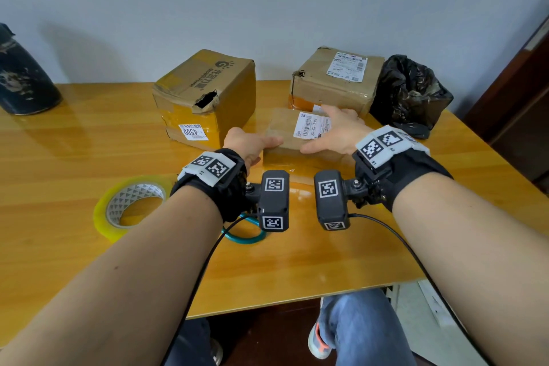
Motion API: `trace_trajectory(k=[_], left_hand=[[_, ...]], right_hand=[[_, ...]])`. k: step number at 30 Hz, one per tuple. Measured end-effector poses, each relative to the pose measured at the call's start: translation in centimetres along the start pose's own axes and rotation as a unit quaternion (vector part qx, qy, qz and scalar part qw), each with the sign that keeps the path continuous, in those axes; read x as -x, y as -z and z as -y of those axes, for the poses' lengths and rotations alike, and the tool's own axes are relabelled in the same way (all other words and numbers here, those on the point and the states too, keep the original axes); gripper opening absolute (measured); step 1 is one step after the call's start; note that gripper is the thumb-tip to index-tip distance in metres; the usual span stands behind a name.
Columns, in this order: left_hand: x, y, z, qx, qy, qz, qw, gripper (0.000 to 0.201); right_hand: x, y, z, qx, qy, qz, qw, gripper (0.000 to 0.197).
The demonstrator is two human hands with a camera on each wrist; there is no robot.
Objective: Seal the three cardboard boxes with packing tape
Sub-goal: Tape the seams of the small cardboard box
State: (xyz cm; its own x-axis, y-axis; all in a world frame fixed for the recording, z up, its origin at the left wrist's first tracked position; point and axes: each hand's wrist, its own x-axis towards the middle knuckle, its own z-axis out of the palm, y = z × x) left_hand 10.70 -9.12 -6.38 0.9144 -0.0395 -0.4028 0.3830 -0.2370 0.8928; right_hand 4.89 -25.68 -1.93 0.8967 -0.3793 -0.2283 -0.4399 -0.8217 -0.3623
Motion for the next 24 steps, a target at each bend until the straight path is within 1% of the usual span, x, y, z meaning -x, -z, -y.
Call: trace_trajectory(k=[4,9,12,15,17,20,22,24], left_hand=[[0.2,0.1,-0.1,-0.008,0.004,0.005,1.0,0.068],[0.0,0.2,0.2,-0.017,0.0,0.005,1.0,0.072],[-0.1,0.3,0.3,-0.025,-0.005,0.006,1.0,0.076],[-0.2,0.3,0.3,-0.035,-0.013,0.006,0.999,0.076],[-0.3,0.3,0.4,-0.04,-0.02,0.004,0.999,0.073],[-0.5,0.4,0.6,-0.047,-0.031,0.0,0.998,0.064],[-0.4,0.5,0.8,-0.055,-0.034,0.004,0.998,0.065],[-0.2,0.7,1.1,-0.065,-0.045,0.01,0.997,0.068]], right_hand=[[0.3,0.1,1.4,0.019,0.024,-0.016,0.999,0.114],[0.9,-0.5,2.1,0.053,0.053,-0.025,0.997,0.102],[1.1,-0.5,1.7,0.044,0.077,-0.033,0.996,0.097],[1.1,-0.5,1.2,0.029,0.096,-0.04,0.994,0.098],[1.1,-0.5,1.1,0.034,0.111,-0.038,0.993,0.099],[1.0,-0.4,0.8,0.058,0.112,-0.033,0.991,0.098],[0.9,-0.3,0.4,0.078,0.108,-0.024,0.991,0.099],[0.8,-0.5,0.5,0.092,0.117,-0.002,0.989,0.103]])
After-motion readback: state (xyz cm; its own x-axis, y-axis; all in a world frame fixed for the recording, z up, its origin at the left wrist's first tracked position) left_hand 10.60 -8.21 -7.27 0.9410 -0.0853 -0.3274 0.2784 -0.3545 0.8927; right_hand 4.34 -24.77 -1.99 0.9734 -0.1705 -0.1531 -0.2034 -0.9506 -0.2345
